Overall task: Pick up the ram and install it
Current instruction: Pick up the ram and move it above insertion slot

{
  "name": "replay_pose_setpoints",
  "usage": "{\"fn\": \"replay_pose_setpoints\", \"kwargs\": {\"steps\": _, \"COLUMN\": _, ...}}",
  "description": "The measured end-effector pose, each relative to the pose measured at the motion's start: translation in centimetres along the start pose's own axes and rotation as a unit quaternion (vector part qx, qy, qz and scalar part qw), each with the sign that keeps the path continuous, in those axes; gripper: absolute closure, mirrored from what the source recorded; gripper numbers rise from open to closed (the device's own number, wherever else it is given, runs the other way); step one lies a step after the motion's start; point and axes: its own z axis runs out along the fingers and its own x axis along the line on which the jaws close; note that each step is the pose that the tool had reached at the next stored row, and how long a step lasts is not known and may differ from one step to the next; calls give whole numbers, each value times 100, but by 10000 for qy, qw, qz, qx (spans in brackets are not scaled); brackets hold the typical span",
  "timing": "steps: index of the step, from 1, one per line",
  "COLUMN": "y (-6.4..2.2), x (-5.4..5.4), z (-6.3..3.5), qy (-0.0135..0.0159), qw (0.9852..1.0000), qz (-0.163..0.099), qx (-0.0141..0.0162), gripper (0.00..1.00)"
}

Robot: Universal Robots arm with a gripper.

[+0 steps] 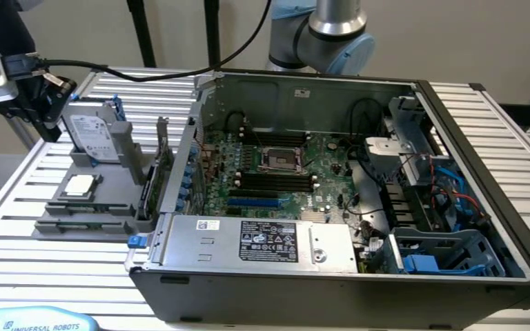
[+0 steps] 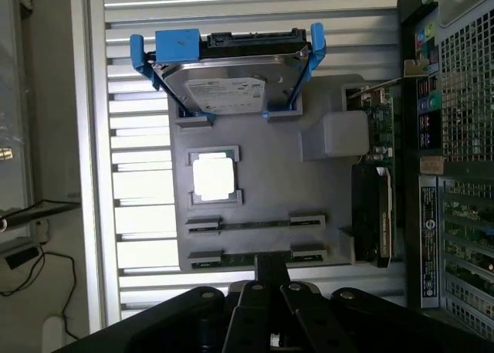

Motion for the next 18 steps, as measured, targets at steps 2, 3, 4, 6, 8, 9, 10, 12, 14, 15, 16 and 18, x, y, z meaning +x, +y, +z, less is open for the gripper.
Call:
{"fn": "replay_pose_setpoints", "kwargs": {"steps": 2, "y": 0, "x": 0, "z": 3, "qy": 1, "qw": 10000, "qz": 0, "qx": 1, "gripper": 89}}
{"fn": "replay_pose_setpoints", "kwargs": {"steps": 3, "y": 0, "x": -4, "z": 7, "qy": 1, "qw": 10000, "qz": -10, "qx": 1, "gripper": 89}}
{"fn": "replay_pose_setpoints", "kwargs": {"steps": 4, "y": -1, "x": -5, "z": 14, "qy": 11, "qw": 10000, "qz": -52, "qx": 5, "gripper": 89}}
{"fn": "replay_pose_setpoints", "kwargs": {"steps": 6, "y": -1, "x": -5, "z": 28, "qy": 34, "qw": 9998, "qz": -202, "qx": 6, "gripper": 89}}
{"fn": "replay_pose_setpoints", "kwargs": {"steps": 8, "y": -2, "x": -5, "z": 42, "qy": 52, "qw": 9992, "qz": -387, "qx": 5, "gripper": 89}}
{"fn": "replay_pose_setpoints", "kwargs": {"steps": 9, "y": -2, "x": -5, "z": 49, "qy": 61, "qw": 9989, "qz": -475, "qx": 5, "gripper": 89}}
{"fn": "replay_pose_setpoints", "kwargs": {"steps": 10, "y": -2, "x": -5, "z": 55, "qy": 70, "qw": 9984, "qz": -566, "qx": 5, "gripper": 89}}
{"fn": "replay_pose_setpoints", "kwargs": {"steps": 12, "y": -3, "x": -5, "z": 67, "qy": 87, "qw": 9972, "qz": -747, "qx": 4, "gripper": 89}}
{"fn": "replay_pose_setpoints", "kwargs": {"steps": 14, "y": -3, "x": -5, "z": 77, "qy": 103, "qw": 9957, "qz": -923, "qx": 3, "gripper": 89}}
{"fn": "replay_pose_setpoints", "kwargs": {"steps": 15, "y": -4, "x": -5, "z": 82, "qy": 110, "qw": 9948, "qz": -1012, "qx": 3, "gripper": 89}}
{"fn": "replay_pose_setpoints", "kwargs": {"steps": 16, "y": -4, "x": -5, "z": 88, "qy": 118, "qw": 9938, "qz": -1109, "qx": 2, "gripper": 89}}
{"fn": "replay_pose_setpoints", "kwargs": {"steps": 18, "y": -4, "x": -4, "z": 97, "qy": 133, "qw": 9916, "qz": -1287, "qx": 2, "gripper": 89}}
